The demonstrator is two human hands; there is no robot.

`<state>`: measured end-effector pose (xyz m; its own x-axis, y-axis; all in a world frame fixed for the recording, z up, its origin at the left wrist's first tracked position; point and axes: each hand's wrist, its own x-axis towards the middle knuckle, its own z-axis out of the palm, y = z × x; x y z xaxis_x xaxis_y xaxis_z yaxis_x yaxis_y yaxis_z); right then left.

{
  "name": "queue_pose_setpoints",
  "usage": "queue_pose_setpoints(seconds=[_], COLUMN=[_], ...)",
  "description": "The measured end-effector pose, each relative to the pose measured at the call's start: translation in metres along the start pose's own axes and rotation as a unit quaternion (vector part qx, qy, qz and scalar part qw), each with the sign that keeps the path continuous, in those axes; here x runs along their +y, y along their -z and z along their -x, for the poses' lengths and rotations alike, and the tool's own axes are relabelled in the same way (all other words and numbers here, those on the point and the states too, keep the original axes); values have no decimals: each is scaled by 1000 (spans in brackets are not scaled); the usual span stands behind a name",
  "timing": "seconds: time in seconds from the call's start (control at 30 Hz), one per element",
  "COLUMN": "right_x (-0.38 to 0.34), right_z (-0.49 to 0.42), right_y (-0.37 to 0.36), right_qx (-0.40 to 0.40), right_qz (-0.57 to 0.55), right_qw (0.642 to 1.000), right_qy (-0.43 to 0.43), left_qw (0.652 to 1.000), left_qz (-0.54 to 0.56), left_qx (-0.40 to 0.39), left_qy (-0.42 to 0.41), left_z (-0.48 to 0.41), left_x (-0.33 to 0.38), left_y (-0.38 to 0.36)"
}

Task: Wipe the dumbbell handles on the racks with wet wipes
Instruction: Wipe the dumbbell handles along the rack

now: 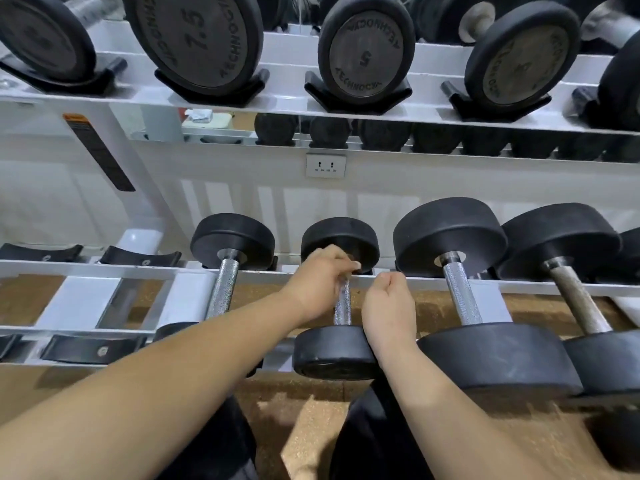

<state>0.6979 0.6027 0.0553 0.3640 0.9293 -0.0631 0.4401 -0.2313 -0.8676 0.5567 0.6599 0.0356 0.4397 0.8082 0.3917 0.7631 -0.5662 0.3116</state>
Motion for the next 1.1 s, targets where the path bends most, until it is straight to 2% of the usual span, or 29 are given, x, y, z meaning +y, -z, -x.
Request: queue_pose_setpoints(seconds=[0.07, 0.2, 0.33, 0.4, 0.47, 0.53, 0.57, 0.6, 0.67, 0.77, 0.83, 0.9, 1.0, 1.1], right_x=[-1, -3, 3, 3, 2, -3, -5, -9, -35, -102, -157, -210, -280, -333], right_z=[1, 5, 5, 5, 4, 5, 10, 16, 30, 62, 83, 110, 146, 178], right_y=[2, 0, 0, -1, -5, -6, -4, -2, 11, 33, 60, 97, 156, 208], right_qx=[-6, -3, 7, 8, 22, 62, 79, 78, 22, -104, -160, -185, -197, -215], right_qz=[5, 13, 13, 23, 54, 85, 104, 124, 136, -2, -121, -205, -284, -280], right_qw=[1000, 1000, 1000, 999, 998, 994, 991, 988, 990, 987, 951, 912, 873, 869], right_qy=[3, 0, -11, -22, -11, 12, 27, 38, 11, -121, -236, -304, -343, -348], left_qw=[988, 938, 865, 839, 807, 734, 714, 712, 726, 733, 720, 711, 742, 753], left_qz=[118, 250, 333, 346, 413, 535, 561, 561, 530, 498, 498, 509, 447, 423], left_qx=[-23, -128, -283, -318, -287, -198, -154, -123, -104, -105, -103, -104, -66, -94], left_qy=[98, 201, 248, 274, 312, 368, 390, 404, 426, 452, 473, 473, 496, 495], left_z=[5, 16, 28, 28, 21, 14, 14, 16, 21, 26, 22, 17, 13, 3], left_x=[13, 22, 25, 21, 17, 20, 24, 31, 45, 68, 88, 118, 160, 204], left_y=[0, 22, 41, 54, 71, 91, 102, 115, 148, 200, 244, 293, 359, 425])
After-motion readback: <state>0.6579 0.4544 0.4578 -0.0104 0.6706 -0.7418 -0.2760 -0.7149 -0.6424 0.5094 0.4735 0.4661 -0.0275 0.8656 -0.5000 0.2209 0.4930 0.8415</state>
